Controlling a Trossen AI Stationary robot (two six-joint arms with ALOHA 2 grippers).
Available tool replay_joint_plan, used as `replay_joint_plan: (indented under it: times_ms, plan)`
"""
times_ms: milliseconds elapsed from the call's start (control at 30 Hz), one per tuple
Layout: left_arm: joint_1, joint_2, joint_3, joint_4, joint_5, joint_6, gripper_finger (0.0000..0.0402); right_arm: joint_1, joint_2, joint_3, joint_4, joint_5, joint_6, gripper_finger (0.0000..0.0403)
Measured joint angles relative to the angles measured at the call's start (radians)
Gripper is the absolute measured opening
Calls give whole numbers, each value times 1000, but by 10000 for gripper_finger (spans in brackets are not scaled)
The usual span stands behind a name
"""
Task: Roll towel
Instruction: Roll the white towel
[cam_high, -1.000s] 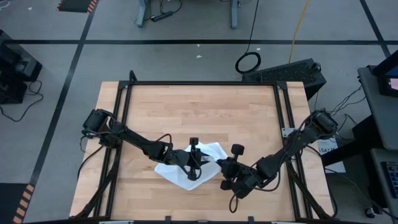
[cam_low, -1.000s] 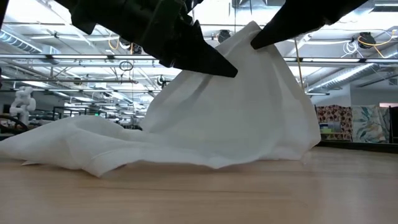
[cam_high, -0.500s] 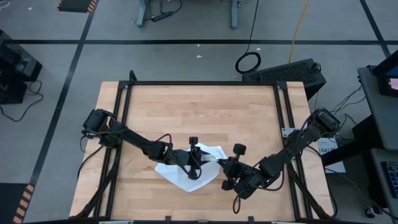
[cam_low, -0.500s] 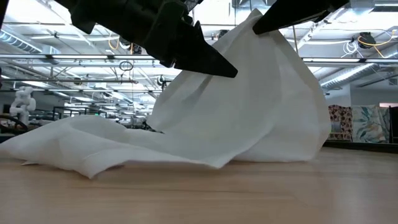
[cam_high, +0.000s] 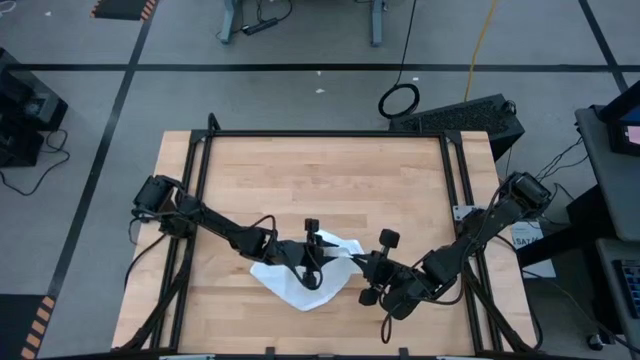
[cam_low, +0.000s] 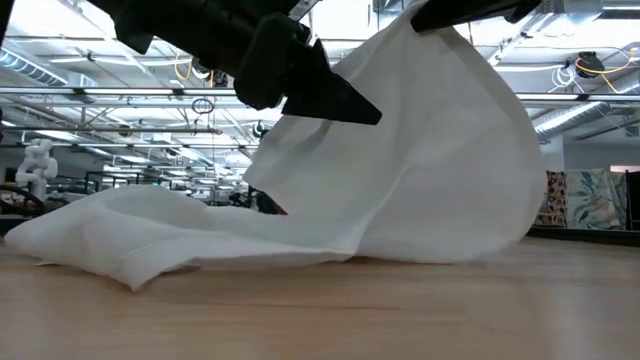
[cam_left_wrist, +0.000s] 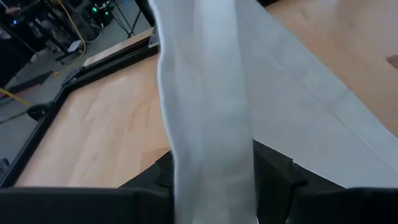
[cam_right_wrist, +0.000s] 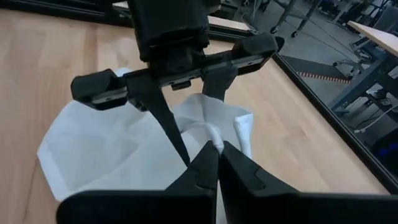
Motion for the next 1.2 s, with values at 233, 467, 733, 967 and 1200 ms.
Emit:
replay_joint_plan:
  times_ms: [233,467,733,967,1200]
  plan:
    - [-1,0,0,-3,0,50,111,2,-6,0,-4,-6,31,0]
    - [-21,0,0,-17,3,99,17,5,-6,0,-60,-37,63,0]
    - [26,-1,0,-111,65,55,4,6,-6,0,-76,-84,106,41]
    - [83,-4,0,-112,194,29,4,6,-6,0,-88,-79,79,94]
    - [119,-79,0,-218,264,9,3,49,-21,1,-90,-84,84,135]
